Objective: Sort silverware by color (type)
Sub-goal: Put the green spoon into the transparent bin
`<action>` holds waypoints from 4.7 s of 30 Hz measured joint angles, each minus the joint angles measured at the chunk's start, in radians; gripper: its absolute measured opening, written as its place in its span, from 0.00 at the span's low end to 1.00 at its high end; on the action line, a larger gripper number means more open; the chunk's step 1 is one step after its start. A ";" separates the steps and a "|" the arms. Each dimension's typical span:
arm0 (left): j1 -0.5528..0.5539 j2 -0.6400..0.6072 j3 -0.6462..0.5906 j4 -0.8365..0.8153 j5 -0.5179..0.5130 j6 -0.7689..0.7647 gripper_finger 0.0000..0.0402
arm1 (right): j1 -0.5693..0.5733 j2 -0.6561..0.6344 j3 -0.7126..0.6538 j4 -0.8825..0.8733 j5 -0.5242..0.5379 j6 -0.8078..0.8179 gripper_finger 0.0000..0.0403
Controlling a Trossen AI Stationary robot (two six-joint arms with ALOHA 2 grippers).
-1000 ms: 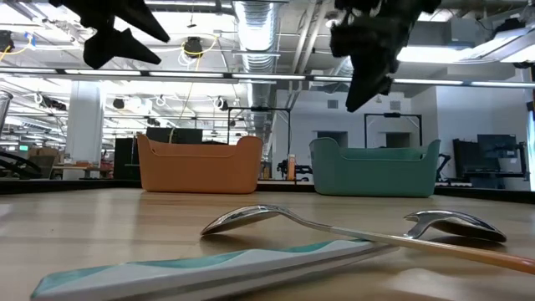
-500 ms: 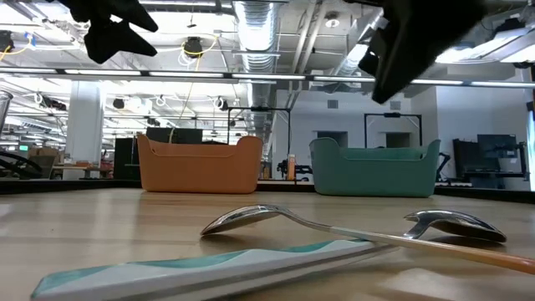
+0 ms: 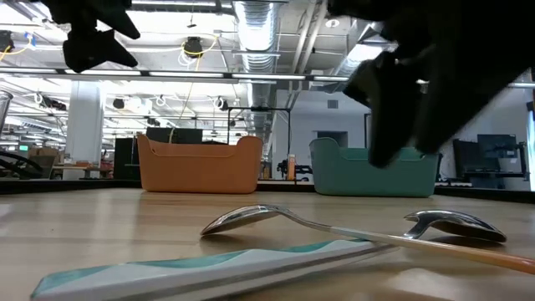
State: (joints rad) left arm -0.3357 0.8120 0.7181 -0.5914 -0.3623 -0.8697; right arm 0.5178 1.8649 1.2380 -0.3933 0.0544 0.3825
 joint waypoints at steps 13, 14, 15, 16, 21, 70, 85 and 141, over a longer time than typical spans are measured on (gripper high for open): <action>-0.019 0.000 0.000 0.006 -0.018 -0.017 0.51 | 0.006 0.055 0.020 -0.008 -0.032 -0.078 0.56; -0.019 0.000 0.000 0.006 -0.020 -0.016 0.51 | 0.006 0.055 0.019 -0.019 -0.029 -0.095 0.56; -0.019 0.000 0.000 0.005 -0.024 -0.011 0.51 | 0.006 0.055 0.019 -0.025 -0.027 -0.110 0.56; -0.019 0.001 0.000 0.005 -0.029 -0.007 0.51 | 0.006 0.055 0.019 -0.023 -0.027 -0.122 0.56; -0.019 0.007 0.000 0.005 -0.030 -0.008 0.51 | 0.003 0.072 0.019 -0.004 -0.029 -0.173 0.56; -0.016 0.107 0.000 0.455 -0.203 0.213 0.51 | -0.140 -0.629 -0.457 0.008 0.356 0.277 0.03; 0.159 0.282 0.000 1.000 0.055 0.529 0.51 | -0.237 -0.671 -0.481 0.669 0.385 0.082 0.03; 0.091 0.151 0.371 -0.391 0.070 -0.140 0.05 | -0.481 -0.381 -0.247 0.854 0.248 0.151 0.51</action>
State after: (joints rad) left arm -0.2447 0.9633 1.0889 -0.9829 -0.2925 -1.0098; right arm 0.0367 1.4841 0.9909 0.4605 0.3027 0.5338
